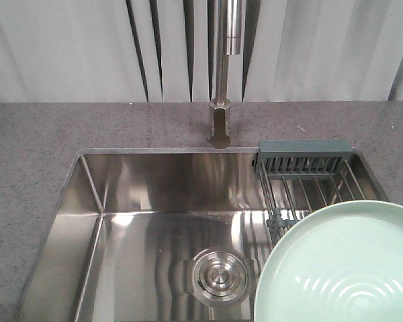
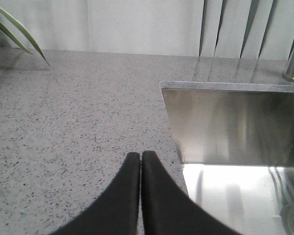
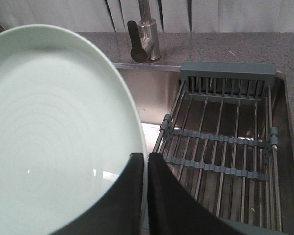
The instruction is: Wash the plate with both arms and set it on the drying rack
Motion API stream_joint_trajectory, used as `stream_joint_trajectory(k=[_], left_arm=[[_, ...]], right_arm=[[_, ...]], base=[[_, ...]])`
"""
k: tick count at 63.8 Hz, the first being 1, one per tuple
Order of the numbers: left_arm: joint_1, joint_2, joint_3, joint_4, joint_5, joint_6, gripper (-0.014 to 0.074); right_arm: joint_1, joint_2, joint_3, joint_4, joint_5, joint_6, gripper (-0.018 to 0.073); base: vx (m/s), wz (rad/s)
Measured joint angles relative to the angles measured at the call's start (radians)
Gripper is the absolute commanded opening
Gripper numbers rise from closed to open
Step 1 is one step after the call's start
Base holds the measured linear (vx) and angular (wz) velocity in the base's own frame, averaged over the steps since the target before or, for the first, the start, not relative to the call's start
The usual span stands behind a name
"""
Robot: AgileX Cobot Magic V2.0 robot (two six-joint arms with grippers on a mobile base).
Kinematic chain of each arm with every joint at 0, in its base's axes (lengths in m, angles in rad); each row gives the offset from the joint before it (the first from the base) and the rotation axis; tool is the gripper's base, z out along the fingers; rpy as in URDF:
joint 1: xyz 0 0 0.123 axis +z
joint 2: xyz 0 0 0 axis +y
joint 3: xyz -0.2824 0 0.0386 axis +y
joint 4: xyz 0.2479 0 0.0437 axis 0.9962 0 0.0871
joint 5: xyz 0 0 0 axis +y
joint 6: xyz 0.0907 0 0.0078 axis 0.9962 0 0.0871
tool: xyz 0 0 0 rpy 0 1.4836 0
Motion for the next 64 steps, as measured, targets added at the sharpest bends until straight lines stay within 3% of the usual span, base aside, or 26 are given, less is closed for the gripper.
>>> stream_joint_trajectory(k=[9, 15, 29, 33, 54, 58, 64], left_arm=[[0.0, 0.0, 0.0, -0.005, -0.007, -0.003, -0.0006], [0.0, 0.0, 0.0, -0.048, -0.012, -0.047, -0.0006], [0.0, 0.0, 0.0, -0.321, -0.044, -0.327, -0.0006], [0.0, 0.0, 0.0, -0.377, -0.046, -0.364, -0.0006], [0.0, 0.0, 0.0, -0.443, -0.059, -0.394, -0.0006], [0.0, 0.0, 0.0, -0.486, -0.061, -0.399, -0.0006], [0.0, 0.0, 0.0, -0.623, -0.075, -0.416, -0.0006]], right_arm=[[0.0, 0.0, 0.0, 0.0, 0.0, 0.0, -0.0001], [0.0, 0.0, 0.0, 0.0, 0.0, 0.0, -0.0001], [0.0, 0.0, 0.0, 0.0, 0.0, 0.0, -0.0001], [0.0, 0.0, 0.0, 0.0, 0.0, 0.0, -0.0001], [0.0, 0.0, 0.0, 0.0, 0.0, 0.0, -0.0001], [0.0, 0.0, 0.0, 0.0, 0.0, 0.0, -0.0001], [0.0, 0.0, 0.0, 0.0, 0.0, 0.0, -0.0001]], base=[[0.0, 0.0], [0.0, 0.0], [0.0, 0.0], [0.0, 0.0], [0.0, 0.0], [0.0, 0.0], [0.0, 0.0]])
